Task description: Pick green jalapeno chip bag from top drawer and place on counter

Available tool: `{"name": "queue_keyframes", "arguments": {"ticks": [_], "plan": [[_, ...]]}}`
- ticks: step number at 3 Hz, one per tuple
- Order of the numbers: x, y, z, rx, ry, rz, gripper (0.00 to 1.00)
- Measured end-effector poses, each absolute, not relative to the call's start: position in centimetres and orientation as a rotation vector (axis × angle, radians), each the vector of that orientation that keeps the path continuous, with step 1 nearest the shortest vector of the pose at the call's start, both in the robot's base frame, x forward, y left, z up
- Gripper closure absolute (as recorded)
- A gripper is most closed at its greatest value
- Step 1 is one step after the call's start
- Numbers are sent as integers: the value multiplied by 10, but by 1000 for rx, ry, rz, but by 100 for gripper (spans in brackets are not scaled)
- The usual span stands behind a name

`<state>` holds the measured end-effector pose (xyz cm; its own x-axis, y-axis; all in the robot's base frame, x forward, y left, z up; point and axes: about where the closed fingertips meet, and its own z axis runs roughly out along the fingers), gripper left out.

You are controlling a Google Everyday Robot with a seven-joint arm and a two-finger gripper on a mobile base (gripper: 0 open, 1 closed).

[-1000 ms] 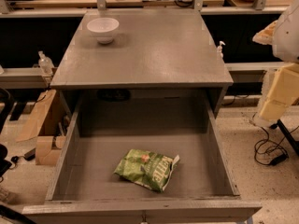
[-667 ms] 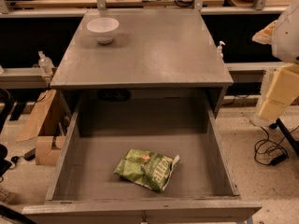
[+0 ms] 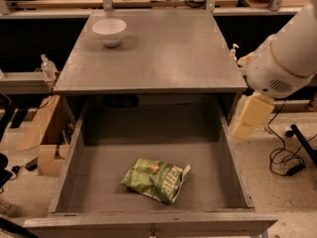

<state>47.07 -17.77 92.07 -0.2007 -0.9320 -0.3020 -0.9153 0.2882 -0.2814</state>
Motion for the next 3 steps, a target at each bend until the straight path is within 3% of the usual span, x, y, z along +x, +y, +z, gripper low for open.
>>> {"name": "queue_keyframes", "arguments": {"ticks": [3], "plan": [[473, -70, 792, -1517, 2074, 295, 0]]}}
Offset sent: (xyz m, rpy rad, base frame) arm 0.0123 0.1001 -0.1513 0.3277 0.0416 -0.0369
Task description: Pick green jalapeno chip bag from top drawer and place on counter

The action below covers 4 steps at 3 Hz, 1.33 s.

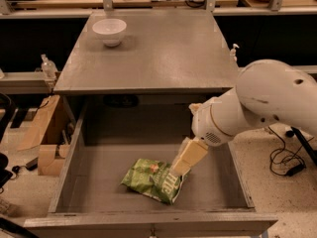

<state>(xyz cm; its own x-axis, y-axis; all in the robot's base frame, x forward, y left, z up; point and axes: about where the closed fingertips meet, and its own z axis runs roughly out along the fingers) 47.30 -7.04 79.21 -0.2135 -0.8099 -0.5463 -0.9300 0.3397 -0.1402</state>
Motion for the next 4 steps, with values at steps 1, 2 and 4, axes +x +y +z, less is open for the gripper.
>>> {"name": "queue_keyframes", "arguments": {"ticks": [1, 2, 4], "plan": [[473, -68, 788, -1522, 2076, 300, 0], [471, -51, 769, -1550, 2084, 322, 0], [472, -10, 668, -1615, 2153, 318, 0]]}}
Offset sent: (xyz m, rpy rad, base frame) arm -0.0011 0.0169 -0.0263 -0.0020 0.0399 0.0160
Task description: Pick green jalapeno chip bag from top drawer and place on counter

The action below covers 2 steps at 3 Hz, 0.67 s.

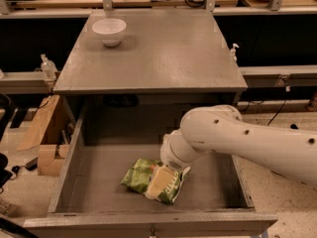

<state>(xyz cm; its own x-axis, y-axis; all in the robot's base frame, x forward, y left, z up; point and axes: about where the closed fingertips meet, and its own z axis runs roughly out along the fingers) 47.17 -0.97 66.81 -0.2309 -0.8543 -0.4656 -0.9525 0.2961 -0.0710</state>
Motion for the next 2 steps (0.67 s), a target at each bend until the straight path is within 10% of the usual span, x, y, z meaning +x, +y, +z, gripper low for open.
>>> {"name": "queue_keyframes", "arguments": {"ticks": [2], "plan": [[476, -12, 592, -1640, 2210, 311, 18]]}}
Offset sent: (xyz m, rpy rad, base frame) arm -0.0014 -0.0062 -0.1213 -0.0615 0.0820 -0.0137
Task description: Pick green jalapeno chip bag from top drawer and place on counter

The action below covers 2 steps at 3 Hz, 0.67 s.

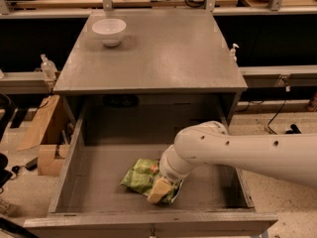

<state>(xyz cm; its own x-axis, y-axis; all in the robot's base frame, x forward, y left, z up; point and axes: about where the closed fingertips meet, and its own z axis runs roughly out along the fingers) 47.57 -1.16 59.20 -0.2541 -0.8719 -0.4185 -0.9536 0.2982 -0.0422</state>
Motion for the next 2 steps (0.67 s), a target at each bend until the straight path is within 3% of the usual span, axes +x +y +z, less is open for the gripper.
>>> {"name": "queue_keyframes", "arguments": {"ticks": [2], "plan": [[472, -10, 584, -1645, 2218, 328, 64]]}}
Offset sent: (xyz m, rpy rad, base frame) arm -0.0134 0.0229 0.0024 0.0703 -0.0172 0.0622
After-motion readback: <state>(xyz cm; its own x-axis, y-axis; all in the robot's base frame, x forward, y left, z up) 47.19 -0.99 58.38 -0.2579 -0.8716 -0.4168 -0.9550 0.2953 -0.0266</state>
